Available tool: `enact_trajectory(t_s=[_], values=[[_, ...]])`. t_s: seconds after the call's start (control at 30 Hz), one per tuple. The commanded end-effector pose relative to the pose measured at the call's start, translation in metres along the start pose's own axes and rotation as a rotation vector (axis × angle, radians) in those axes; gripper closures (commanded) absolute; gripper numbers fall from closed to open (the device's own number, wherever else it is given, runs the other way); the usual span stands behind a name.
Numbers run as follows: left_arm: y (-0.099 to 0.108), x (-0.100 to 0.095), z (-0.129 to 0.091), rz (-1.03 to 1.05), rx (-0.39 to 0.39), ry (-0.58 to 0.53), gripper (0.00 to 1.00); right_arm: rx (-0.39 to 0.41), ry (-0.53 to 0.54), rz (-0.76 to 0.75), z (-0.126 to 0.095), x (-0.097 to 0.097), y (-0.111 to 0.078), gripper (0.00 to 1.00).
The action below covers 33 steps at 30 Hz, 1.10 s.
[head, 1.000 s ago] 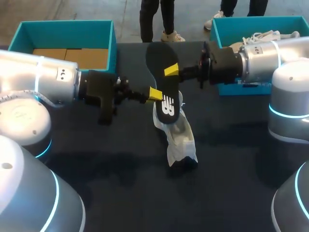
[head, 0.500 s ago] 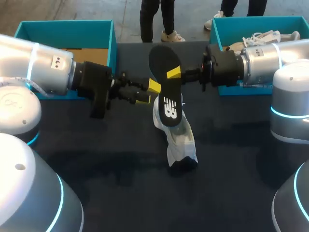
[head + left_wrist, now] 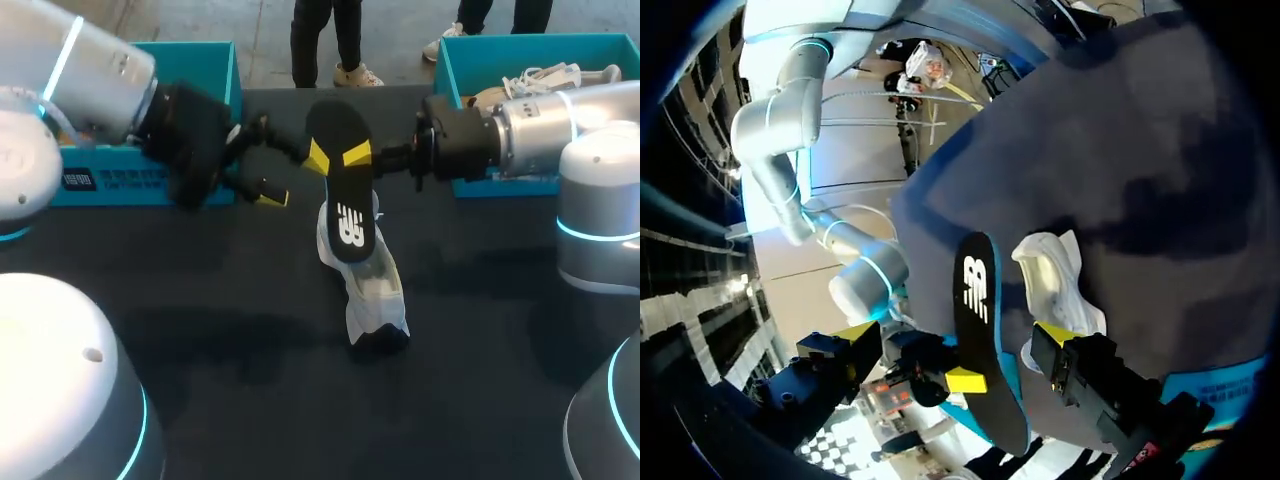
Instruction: Take the shoe out of the shoebox, open the shoe tongue, remove and reinsert the insole, then place the shoe into the shoebox
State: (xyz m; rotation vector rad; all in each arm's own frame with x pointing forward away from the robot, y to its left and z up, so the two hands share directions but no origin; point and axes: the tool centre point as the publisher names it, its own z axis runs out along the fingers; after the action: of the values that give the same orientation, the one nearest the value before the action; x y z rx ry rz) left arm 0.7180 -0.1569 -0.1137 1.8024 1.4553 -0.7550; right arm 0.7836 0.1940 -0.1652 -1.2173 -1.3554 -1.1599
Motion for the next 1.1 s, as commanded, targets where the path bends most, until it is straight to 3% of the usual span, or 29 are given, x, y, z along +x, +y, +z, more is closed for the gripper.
enact_trajectory(t_s=[0.03,0.3,0.5,0.87,1.1], values=[[0.006,-0.007,-0.005,-0.017,0.015,0.148,0.00,-0.001,0.000,0.003,0.004,-0.003,0.000,1.00],[0.013,-0.008,-0.012,-0.071,-0.019,0.251,0.00,0.000,0.003,0.008,0.006,-0.007,-0.002,1.00],[0.020,-0.007,-0.016,-0.131,0.001,0.363,0.00,0.000,0.008,0.008,0.007,-0.009,-0.004,1.00],[0.026,-0.004,-0.022,-0.190,0.080,0.591,0.00,-0.001,0.003,0.013,0.007,-0.012,-0.008,1.00],[0.027,-0.005,-0.024,-0.228,0.182,0.725,0.00,0.012,-0.014,0.033,0.012,-0.018,-0.006,1.00]])
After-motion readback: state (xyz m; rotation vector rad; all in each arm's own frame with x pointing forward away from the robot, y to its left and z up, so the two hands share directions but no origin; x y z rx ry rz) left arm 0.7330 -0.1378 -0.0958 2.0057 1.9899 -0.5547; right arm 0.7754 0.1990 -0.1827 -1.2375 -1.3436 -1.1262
